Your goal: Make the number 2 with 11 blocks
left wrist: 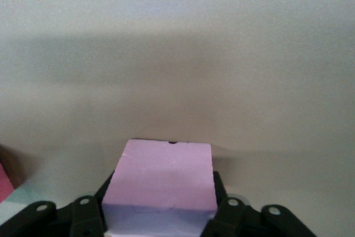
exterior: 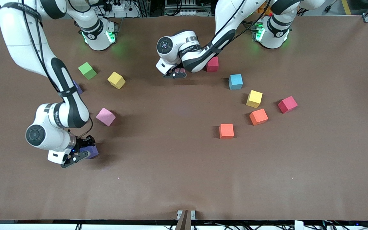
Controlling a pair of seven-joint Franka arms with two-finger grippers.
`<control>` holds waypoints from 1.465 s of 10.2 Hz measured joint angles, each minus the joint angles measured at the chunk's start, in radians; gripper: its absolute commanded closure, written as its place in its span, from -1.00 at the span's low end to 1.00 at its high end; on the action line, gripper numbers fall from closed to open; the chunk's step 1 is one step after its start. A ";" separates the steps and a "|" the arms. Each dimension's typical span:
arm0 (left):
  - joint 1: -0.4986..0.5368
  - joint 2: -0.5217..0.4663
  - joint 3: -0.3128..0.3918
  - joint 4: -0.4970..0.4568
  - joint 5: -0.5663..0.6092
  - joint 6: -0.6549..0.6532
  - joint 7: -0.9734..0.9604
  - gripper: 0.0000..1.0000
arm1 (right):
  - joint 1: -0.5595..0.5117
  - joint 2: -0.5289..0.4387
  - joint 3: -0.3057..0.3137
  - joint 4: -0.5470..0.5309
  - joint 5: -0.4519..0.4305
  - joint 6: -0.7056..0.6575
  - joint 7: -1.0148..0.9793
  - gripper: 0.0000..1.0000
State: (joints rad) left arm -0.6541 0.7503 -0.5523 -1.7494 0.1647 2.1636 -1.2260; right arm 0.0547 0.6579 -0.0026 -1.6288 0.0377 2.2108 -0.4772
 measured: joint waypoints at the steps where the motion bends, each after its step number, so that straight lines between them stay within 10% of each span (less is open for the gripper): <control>1: 0.001 -0.001 0.000 -0.002 0.000 -0.021 0.000 -1.00 | 0.004 -0.037 0.014 0.000 0.000 -0.044 0.000 -0.23; 8: 0.086 -0.240 -0.004 0.026 -0.045 -0.211 -0.005 -1.00 | 0.085 -0.170 0.109 -0.110 -0.130 -0.023 0.000 -0.22; 15: 0.354 -0.420 -0.172 -0.410 -0.045 -0.057 0.134 -1.00 | 0.166 -0.318 0.333 -0.394 -0.142 0.065 -0.002 -0.22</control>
State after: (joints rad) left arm -0.3001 0.3306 -0.7239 -2.1598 0.1192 2.1066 -1.0916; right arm 0.2210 0.3397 0.3303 -2.0230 -0.1043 2.2761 -0.4789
